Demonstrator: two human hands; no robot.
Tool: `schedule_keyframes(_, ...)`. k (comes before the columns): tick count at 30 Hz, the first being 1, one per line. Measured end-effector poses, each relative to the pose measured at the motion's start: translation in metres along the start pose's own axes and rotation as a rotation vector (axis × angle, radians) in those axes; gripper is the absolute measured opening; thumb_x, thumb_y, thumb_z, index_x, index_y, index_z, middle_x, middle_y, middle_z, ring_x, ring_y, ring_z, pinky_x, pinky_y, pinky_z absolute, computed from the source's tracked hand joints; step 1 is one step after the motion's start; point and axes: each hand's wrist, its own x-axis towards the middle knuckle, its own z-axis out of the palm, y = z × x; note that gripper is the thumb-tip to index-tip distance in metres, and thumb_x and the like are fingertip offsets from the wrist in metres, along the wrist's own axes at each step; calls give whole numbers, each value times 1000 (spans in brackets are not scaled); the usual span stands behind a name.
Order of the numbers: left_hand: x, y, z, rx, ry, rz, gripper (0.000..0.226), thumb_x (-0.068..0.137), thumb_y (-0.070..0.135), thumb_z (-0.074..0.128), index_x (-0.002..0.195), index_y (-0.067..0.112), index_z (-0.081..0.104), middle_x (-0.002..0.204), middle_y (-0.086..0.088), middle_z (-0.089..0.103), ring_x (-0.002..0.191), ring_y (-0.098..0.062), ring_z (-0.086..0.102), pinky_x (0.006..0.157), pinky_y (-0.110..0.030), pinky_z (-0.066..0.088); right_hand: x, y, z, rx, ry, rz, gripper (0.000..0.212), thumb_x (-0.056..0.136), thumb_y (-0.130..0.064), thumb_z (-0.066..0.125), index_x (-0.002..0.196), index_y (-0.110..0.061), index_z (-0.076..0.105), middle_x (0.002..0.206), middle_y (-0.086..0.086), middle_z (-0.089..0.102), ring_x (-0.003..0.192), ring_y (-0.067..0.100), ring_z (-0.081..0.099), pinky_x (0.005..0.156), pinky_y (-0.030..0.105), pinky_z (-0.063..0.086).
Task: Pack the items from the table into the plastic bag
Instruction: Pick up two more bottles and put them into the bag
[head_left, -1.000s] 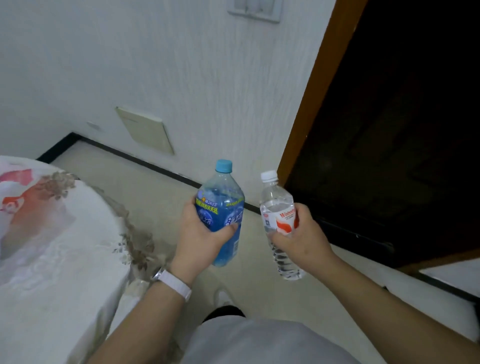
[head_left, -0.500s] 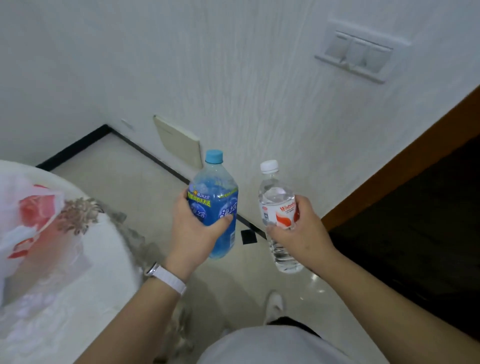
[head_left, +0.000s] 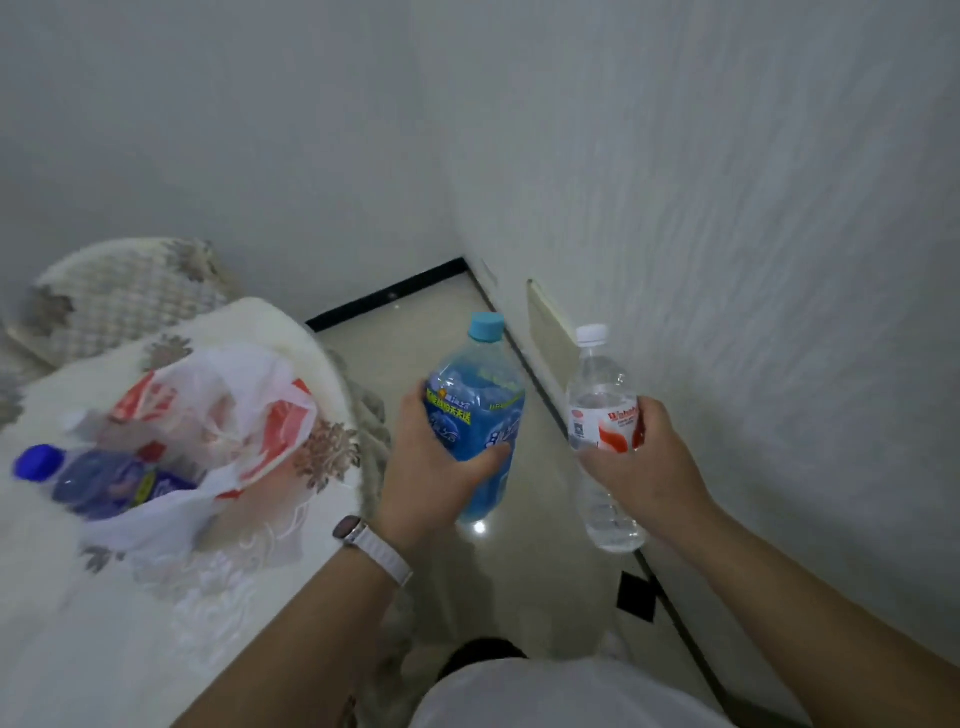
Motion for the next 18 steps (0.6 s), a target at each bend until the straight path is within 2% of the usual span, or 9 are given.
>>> schedule_keyframes(4,19,1,-13,-5,162,-63,81,61,15,90,127,26,43,116,15,61,102,3,63,86,-19,53,49,-24,13,-27,-106,-65,50,77,-28,79,113,-33,44,93,-14,61,79,3,62,63,24,47)
schedule_keyframes(8,38,-10,-38,19,353,-108,83,60,20,90,129,25,44,116,16,60,100,6,62,82,-16,52,88,-42,46,-69,-255,-102,47,76,-30,80,109,-34,47,94,-13,62,80,2,62,60,20,45)
schedule_keyframes(10,49,-21,-55,28,446,-128,83,61,22,90,129,28,44,117,18,59,100,6,62,82,-18,52,105,-53,70,-104,-328,-133,46,75,-29,81,105,-38,47,95,-14,64,81,2,63,63,21,47)
schedule_keyframes(14,76,-48,-95,2,617,-175,82,59,35,90,125,35,41,115,24,57,101,9,60,87,-25,53,138,-76,124,-193,-475,-185,52,73,-33,81,112,-38,46,97,-12,66,83,4,66,72,29,55)
schedule_keyframes(18,109,-75,-138,-43,741,-203,84,63,27,90,130,29,40,119,24,53,105,10,57,89,-24,54,168,-110,175,-303,-598,-239,50,72,-33,81,105,-44,46,96,-15,67,85,3,67,75,30,56)
